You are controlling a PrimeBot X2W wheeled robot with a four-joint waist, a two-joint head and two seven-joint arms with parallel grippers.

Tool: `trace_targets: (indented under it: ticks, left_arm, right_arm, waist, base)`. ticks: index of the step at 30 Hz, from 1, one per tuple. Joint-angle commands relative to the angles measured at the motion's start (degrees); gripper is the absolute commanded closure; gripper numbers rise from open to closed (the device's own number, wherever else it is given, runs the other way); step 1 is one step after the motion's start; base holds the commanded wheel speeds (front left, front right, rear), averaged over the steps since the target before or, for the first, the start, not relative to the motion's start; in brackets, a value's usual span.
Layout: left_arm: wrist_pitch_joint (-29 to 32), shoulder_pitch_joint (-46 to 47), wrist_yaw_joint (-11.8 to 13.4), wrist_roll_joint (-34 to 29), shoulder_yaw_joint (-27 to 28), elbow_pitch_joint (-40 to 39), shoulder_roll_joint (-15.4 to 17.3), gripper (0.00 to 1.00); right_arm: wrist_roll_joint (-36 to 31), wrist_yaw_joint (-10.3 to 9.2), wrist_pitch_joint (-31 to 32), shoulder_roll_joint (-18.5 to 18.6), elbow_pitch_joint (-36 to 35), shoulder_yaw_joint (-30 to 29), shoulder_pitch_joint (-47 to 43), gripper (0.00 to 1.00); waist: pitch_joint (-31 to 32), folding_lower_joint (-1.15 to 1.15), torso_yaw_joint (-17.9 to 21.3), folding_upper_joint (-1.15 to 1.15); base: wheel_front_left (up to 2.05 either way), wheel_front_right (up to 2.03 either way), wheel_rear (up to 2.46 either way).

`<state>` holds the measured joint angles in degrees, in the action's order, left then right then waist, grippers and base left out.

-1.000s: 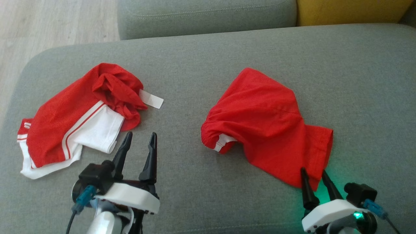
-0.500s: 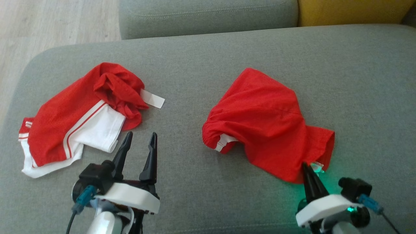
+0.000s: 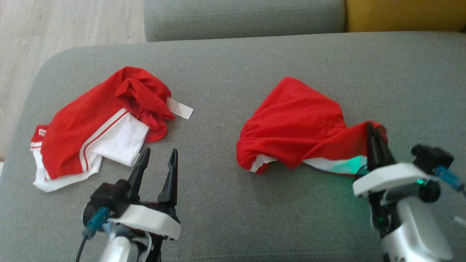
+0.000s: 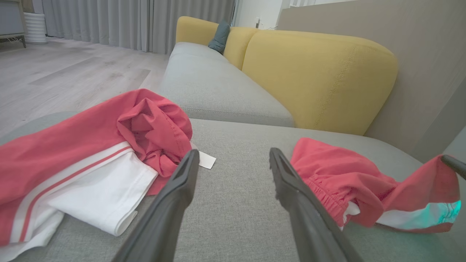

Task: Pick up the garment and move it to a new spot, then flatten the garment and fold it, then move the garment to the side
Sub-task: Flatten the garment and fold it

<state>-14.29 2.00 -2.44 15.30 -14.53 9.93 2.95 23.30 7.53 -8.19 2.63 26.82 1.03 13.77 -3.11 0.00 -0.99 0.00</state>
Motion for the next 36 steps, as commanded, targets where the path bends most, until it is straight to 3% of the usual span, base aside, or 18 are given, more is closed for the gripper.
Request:
trace_targets:
  ticks: [1, 15, 32, 33, 34, 36]
  left_arm:
    - [-0.71, 3.52, 0.28, 0.34, 1.24, -1.82, -0.07, 0.00]
    - [-0.71, 5.93, -0.55, 0.10, -0.21, -1.32, -0.07, 0.00]
    - [-0.71, 7.81, -0.55, 0.09, -1.81, -1.18, -0.07, 0.00]
    - [-0.71, 7.88, -0.52, 0.11, -1.81, -1.14, -0.07, 0.00]
    - [-0.71, 7.92, -0.49, 0.12, -1.81, -1.07, -0.07, 0.00]
    - [-0.71, 7.97, -0.41, 0.12, -1.75, -0.92, -0.07, 0.00]
  right_arm:
    - [-2.50, -0.04, 1.47, 0.25, -1.08, -0.16, 4.36, 1.00]
    - [-13.39, -0.04, 11.64, 1.18, 8.29, -10.37, 17.32, 1.00]
    - [-24.10, -0.04, 12.24, 5.58, 24.38, -18.96, 29.11, 0.97]
    - [-24.85, -0.04, 11.93, 5.76, 25.17, -19.35, 29.37, 0.24]
    - [-25.41, -0.04, 11.78, 5.87, 26.02, -20.02, 29.61, 0.00]
    - [-26.46, -0.04, 11.15, 5.83, 27.38, -20.84, 30.12, 0.00]
  waist:
    - [-0.75, 0.00, -0.65, 0.00]
    - [-5.08, 0.00, -5.09, 0.00]
    - [-7.57, 0.00, -7.58, 0.00]
    - [-7.58, 0.00, -7.51, 0.00]
    - [-7.51, 0.00, -7.40, 0.00]
    - [-7.26, 0.00, -7.03, 0.00]
  base:
    - [0.00, 0.00, 0.00]
    - [0.00, 0.00, 0.00]
    - [0.00, 0.00, 0.00]
    - [0.00, 0.00, 0.00]
    - [0.00, 0.00, 0.00]
    - [0.00, 0.00, 0.00]
